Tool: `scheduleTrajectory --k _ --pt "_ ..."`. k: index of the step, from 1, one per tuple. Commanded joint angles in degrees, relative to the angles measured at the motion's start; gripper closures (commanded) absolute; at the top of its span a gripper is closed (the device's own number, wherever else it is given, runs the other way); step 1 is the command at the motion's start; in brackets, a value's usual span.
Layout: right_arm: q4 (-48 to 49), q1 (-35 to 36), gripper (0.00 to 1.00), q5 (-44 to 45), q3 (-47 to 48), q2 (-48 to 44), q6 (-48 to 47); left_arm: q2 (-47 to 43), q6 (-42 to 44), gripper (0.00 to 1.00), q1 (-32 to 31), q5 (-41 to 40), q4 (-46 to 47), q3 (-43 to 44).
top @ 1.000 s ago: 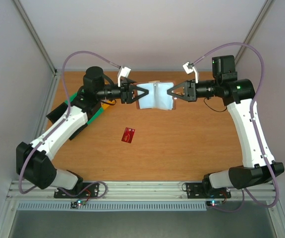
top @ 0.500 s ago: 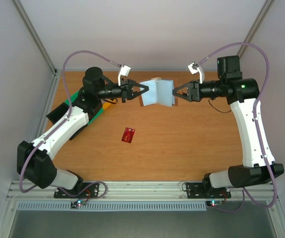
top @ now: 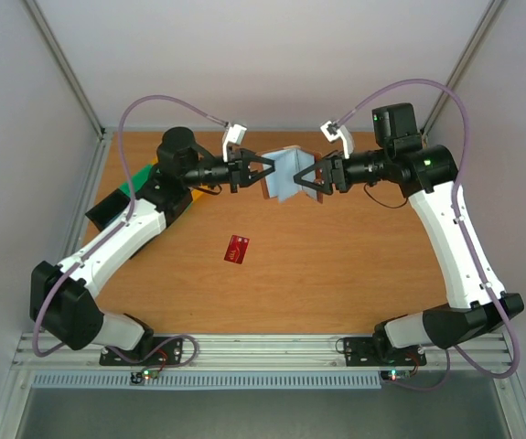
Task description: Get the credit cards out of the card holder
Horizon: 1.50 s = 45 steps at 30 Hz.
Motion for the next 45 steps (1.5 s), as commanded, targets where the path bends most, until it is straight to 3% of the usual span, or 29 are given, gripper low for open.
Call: scheduleTrajectory --k 1,6,13,16,19,22,24,26,30,31,32,33,34,35,39,45 --pt "2.62 0.96 0.4 4.13 -0.25 0.0 1.55 0.27 1.91 1.0 -0.28 -3.98 -1.64 2.75" --pt "2.2 1.94 0.36 12.06 -0.21 1.17 3.26 0.26 1.94 1.0 -0.73 -5.19 -3.54 3.59" --pt "6.78 5.65 0.24 21.93 -0.72 2.08 9.24 0.25 2.76 1.0 -2.9 -15.66 -16.37 7.1" --pt "8.38 6.88 0.24 24.76 -0.77 3.22 11.19 0.79 4.05 1.0 -4.28 -17.42 -18.13 7.92" --pt "8.11 6.89 0.33 27.53 -0.62 4.22 12.26 1.45 4.36 1.0 -4.41 -19.68 -20.8 8.55" --pt "6.03 6.24 0.43 30.18 -1.42 4.57 12.54 2.66 4.66 1.0 -4.36 -27.5 -29.39 10.49" --pt "4.75 4.8 0.5 30.08 -3.47 4.4 13.12 3.79 6.53 1.0 -4.26 -28.26 -33.2 11.12" --pt "4.59 2.92 0.62 27.95 -6.77 3.72 13.7 4.61 9.24 1.0 -4.23 -24.51 -33.46 10.18" --pt "6.87 0.52 0.97 21.56 -13.93 3.26 14.12 6.86 10.95 1.0 -4.11 -19.54 -30.97 9.25" --pt "7.13 -0.07 0.99 20.4 -15.01 3.47 14.4 7.76 11.1 1.0 -4.08 -19.08 -31.06 9.59" --pt "7.38 -0.65 0.99 19.39 -16.22 4.01 14.55 8.56 10.99 0.96 -3.99 -19.47 -31.52 9.9" --pt "7.23 -1.58 0.99 18.33 -17.15 4.8 14.95 9.2 11.16 0.75 -3.71 -20.95 -32.46 9.95" --pt "6.51 -2.82 0.99 17.26 -17.82 6.23 15.5 9.48 11.62 0.22 -3.29 -23.27 -33.2 9.41" --pt "5.12 -4.14 0.99 16.01 -18.19 7.97 15.98 9.57 12.68 0.03 -2.74 -26.7 -33.87 8.27" --pt "0.86 -5.68 0.99 18.56 -19.49 15.33 16.3 7.58 15.81 0.01 1.83 -40.36 -36.89 3.06" --pt "4.9 -5.76 0.99 12.32 -21.73 23.32 15.78 2.23 19.71 0.01 3.77 -44.11 -35.97 -4.09"
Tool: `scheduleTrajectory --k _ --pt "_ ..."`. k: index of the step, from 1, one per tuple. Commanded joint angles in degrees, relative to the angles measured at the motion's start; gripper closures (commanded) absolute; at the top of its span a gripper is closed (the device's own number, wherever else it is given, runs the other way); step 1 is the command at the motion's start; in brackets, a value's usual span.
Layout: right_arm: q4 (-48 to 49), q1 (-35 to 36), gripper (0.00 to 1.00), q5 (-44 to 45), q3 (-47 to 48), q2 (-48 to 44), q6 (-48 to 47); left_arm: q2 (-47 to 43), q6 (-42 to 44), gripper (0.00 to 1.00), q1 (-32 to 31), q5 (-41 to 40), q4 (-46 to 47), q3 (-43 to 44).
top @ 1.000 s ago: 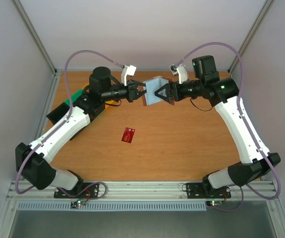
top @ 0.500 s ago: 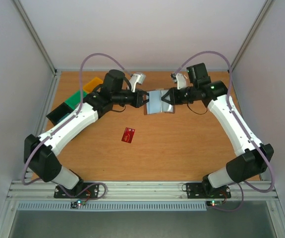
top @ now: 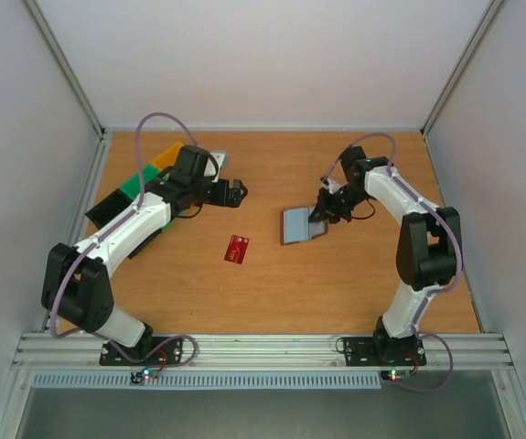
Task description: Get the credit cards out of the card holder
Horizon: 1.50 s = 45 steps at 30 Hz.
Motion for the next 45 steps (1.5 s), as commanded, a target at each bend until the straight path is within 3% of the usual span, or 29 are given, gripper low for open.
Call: scheduleTrajectory --k 1,5,7,8,11,12,16,21,23,26,29,31,33,34,39,42,45 --pt "1.04 0.08 0.99 -5.03 -0.79 3.54 0.35 -5.14 4.41 0.01 -0.34 -4.32 0.65 -3.61" --pt "3.1 -1.65 0.98 -5.9 -2.77 6.25 0.4 -7.16 4.47 0.01 -0.19 -4.58 0.24 -5.67" --pt "3.93 -3.21 0.87 -6.21 -4.42 6.85 0.58 -7.95 4.62 0.01 0.23 -5.09 0.44 -6.55" --pt "4.02 -3.95 0.74 -6.07 -4.99 6.98 0.55 -8.31 4.85 0.01 0.58 -5.41 0.6 -6.86" --pt "0.65 -6.52 0.06 -1.29 -4.8 6.16 0.27 -8.95 5.39 0.01 1.93 -6.5 1.09 -7.31" --pt "-0.34 -7.93 0.02 1.69 -4.79 4.91 0.75 -9.1 5.69 0.01 2.9 -6.95 1.11 -7.14" --pt "1.42 -20.77 0.01 5.33 -7.52 -5.02 5.92 -11.12 7.4 0.01 7.4 -7.17 1.59 -6.47" --pt "17.17 -32.85 0.02 0.57 -14.51 -19.06 14.46 -13.5 9.09 0.01 13.89 -9.78 6.09 -8.43" --pt "26.05 -33.01 0.02 3.36 -18.33 -25.71 16.11 -14.32 8.4 0.01 15.71 -11.66 8.67 -9.95" --pt "36.58 -33.06 0.01 8.46 -23.93 -35.5 14.96 -15.84 7.39 0.01 16.0 -22.06 16.2 -14.62" --pt "49.58 -32.98 0.01 14.01 -32.82 -44.08 11.42 -18.07 6.4 0.01 15.96 -30.62 30.31 -24.02" --pt "62.18 -32.99 0.01 18.65 -41.42 -49.77 11.81 -19.49 8.48 0.01 16.16 -31.66 40.11 -30.05" --pt "76.69 -32.82 0.01 16.78 -50.69 -53.49 8.29 -20.5 13.14 0.01 16.33 -29.63 49.64 -35.36" --pt "81.17 -32.52 0.01 14.61 -53.73 -54.38 5.19 -20.66 15.81 0.01 16.35 -29.03 52.09 -37.26" --pt "76.29 -27.17 0.02 18.75 -56.73 -52.78 -4.69 -21.03 16.92 0.01 16.77 -33.22 56.2 -43.78" --pt "83.31 -23.93 0.01 22.41 -61.35 -50.59 -7.23 -21.16 19.31 0.01 16.95 -31.39 57.67 -47.13" --pt "93.15 -20.34 0.02 23.67 -64.79 -43.48 -7.14 -20.9 23.14 0.01 17.18 -29.4 67.14 -53.27"
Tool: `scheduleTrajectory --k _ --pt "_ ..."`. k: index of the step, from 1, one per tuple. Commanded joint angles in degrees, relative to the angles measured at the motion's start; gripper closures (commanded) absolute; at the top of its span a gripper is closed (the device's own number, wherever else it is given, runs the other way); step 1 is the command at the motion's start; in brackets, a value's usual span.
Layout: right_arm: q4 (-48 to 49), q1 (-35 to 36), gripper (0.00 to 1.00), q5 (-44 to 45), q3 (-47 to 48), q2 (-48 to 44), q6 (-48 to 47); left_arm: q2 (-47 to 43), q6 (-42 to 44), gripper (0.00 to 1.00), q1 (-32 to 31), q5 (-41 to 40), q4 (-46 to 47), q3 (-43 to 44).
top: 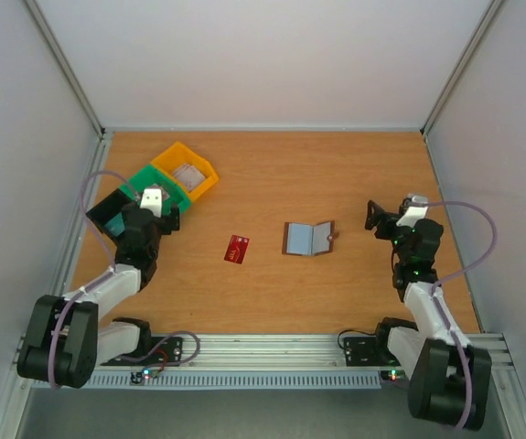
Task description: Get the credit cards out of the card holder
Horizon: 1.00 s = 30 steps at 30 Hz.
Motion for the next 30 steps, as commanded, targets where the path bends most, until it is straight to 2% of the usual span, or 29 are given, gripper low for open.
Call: scheduleTrajectory --k 1,3,5,9,12,13,15,17,21,27,30 --pt "19.24 5.62 0.02 7.15 -4.92 10.3 -5.3 -0.22 5.44 0.01 0.8 1.72 21.4 -8.86" --pt "29.4 7.5 0.01 9.29 -6.38 18.63 -6.31 0.98 5.11 0.01 1.17 7.71 28.28 -12.99" --pt "36.68 8.48 0.01 9.32 -5.99 26.23 -8.46 2.23 5.08 0.01 1.22 11.53 30.73 -13.74" --pt "38.08 8.66 0.01 7.52 -2.95 33.27 -10.75 8.36 2.52 0.0 1.81 6.16 31.24 -9.74" --pt "44.72 8.66 0.01 7.71 -2.82 39.41 -10.46 13.66 -0.47 0.01 3.21 6.0 32.02 -7.17" --pt "44.91 8.66 0.02 8.53 -2.21 40.88 -10.12 15.09 -0.55 0.0 3.33 7.56 32.71 -6.89" --pt "38.81 8.66 0.01 9.4 -0.55 39.24 -10.05 18.36 0.59 0.0 3.43 10.0 36.28 -7.44" --pt "37.5 8.65 0.02 7.21 0.78 39.87 -10.57 21.33 1.14 0.01 3.44 10.16 40.68 -7.79" --pt "31.35 8.64 0.01 10.58 3.84 39.79 -9.32 22.03 0.09 0.01 3.43 5.73 35.73 -4.31" --pt "30.61 8.66 0.02 11.21 4.15 39.72 -9.22 22.46 -1.7 0.01 3.44 0.39 30.32 -1.23" --pt "30.38 8.66 0.01 11.13 4.3 39.77 -9.28 22.54 -2.23 0.01 3.44 0.32 30.99 -1.38"
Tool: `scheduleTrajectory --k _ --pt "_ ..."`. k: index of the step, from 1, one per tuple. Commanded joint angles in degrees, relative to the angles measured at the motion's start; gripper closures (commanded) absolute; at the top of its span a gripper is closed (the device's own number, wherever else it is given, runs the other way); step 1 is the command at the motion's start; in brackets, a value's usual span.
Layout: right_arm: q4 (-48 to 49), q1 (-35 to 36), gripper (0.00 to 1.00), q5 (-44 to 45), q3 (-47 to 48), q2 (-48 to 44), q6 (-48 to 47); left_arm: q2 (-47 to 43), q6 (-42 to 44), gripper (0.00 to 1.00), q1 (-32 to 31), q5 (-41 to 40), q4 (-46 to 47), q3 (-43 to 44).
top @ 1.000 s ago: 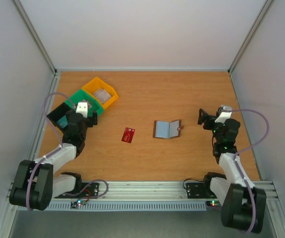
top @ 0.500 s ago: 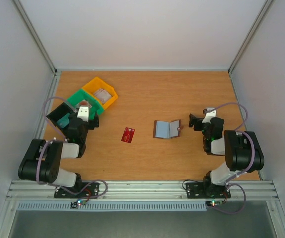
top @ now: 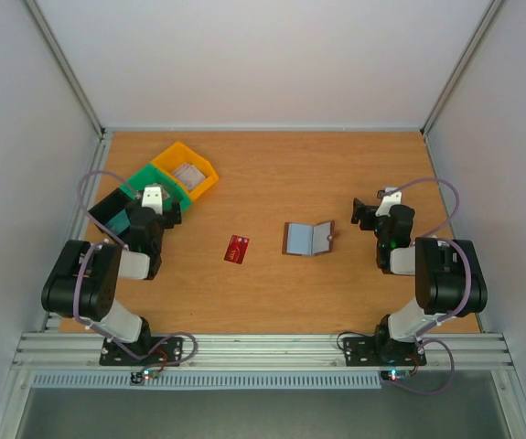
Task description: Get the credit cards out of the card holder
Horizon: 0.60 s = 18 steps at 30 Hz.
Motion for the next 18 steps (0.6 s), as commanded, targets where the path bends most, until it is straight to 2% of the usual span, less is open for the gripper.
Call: scheduleTrajectory --k 1,18 --pt "-0.41 0.38 0.02 1.3 0.88 -0.12 -0.46 0.5 -1.42 0.01 0.25 -3.2 1.62 1.02" --pt "-0.68 0.47 0.02 1.28 1.1 -0.04 -0.56 0.53 -1.58 0.01 0.25 -3.07 1.35 1.17"
